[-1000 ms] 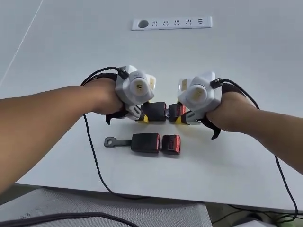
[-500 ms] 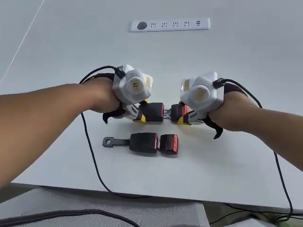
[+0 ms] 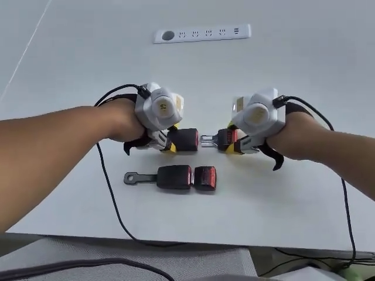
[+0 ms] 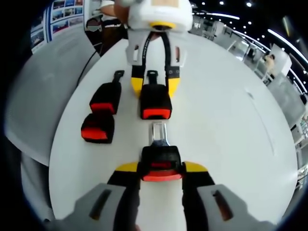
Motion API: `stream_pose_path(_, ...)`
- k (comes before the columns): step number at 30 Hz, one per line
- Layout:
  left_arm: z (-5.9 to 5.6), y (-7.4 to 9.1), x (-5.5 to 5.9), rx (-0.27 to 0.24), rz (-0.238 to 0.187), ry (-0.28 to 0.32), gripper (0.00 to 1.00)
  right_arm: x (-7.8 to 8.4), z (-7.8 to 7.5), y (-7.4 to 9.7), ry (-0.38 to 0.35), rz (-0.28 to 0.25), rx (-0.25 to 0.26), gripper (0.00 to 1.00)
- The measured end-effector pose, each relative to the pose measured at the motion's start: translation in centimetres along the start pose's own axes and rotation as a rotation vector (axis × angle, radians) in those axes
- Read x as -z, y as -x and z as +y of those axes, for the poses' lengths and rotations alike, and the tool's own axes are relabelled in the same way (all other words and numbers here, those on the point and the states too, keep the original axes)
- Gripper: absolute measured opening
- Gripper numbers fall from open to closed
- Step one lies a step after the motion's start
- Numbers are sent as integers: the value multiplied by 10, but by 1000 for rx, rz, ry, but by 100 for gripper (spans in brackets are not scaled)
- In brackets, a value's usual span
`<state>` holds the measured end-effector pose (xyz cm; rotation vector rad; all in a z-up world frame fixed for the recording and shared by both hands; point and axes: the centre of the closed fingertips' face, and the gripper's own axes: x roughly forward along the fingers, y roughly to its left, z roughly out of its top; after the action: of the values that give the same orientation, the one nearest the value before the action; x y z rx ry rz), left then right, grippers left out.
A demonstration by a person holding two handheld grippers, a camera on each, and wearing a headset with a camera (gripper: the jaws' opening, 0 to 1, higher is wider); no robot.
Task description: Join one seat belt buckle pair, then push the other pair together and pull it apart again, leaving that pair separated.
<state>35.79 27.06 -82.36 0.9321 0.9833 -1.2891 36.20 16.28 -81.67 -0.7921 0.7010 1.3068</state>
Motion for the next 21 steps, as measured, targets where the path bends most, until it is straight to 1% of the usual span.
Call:
stream_pose_path(6,0,0,1,-8,3,14,32,24,5,15,5,17,24,33)
stream_pose_path(8,0,0,1,-11,6,20,32,32,5,21,-2,24,31,33)
stream_pose_path(12,-1,1,1,-20,8,12,32,48,4,31,-4,42,47,33)
stream_pose_path(14,-1,1,1,-27,1,17,32,56,4,37,-6,56,56,33)
stream_pose_path(17,-2,2,2,-30,-5,28,32,65,4,43,-12,66,58,33)
stream_pose_path(20,-2,2,1,-21,5,18,32,73,6,49,-13,80,58,33)
stream_pose_path(21,-2,1,1,-19,8,16,32,77,8,50,-3,94,58,34)
